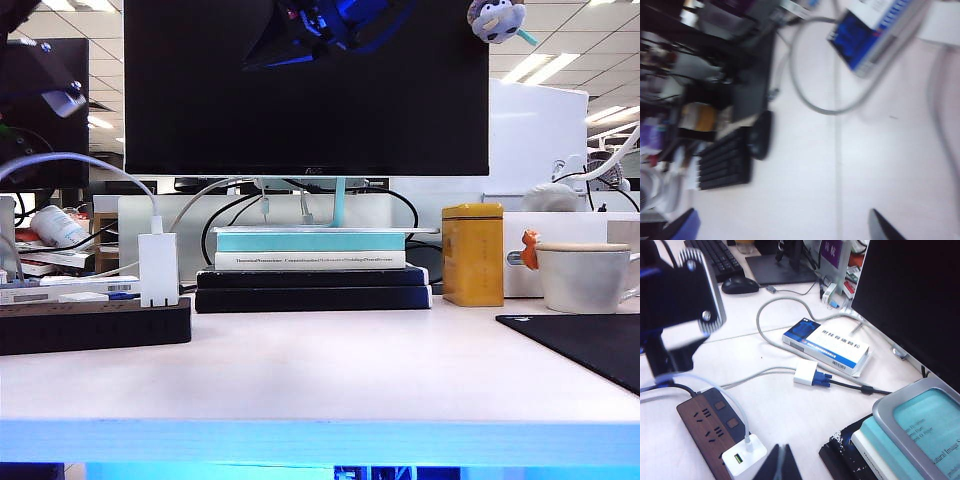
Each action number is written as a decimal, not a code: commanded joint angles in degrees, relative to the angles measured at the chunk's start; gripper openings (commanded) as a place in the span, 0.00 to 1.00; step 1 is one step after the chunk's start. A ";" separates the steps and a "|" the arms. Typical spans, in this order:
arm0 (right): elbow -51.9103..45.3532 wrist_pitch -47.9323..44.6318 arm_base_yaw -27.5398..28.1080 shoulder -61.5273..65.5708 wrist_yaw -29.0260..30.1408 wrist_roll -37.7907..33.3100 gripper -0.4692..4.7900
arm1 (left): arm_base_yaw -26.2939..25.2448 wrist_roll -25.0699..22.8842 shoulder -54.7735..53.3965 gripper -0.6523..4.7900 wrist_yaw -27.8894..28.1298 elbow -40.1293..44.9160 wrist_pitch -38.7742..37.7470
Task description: Plug the white charger into the left socket.
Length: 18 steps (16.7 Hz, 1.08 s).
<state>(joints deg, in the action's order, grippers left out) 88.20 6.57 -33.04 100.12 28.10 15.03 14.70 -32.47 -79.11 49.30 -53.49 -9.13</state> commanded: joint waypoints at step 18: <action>-29.86 2.36 -0.15 -56.17 -19.45 -9.07 0.09 | 8.83 33.40 72.48 0.11 -29.59 6.95 -27.80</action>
<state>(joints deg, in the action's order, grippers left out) 61.91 12.75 -33.17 45.98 8.78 6.26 23.59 0.56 -8.14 21.17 -48.73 -35.66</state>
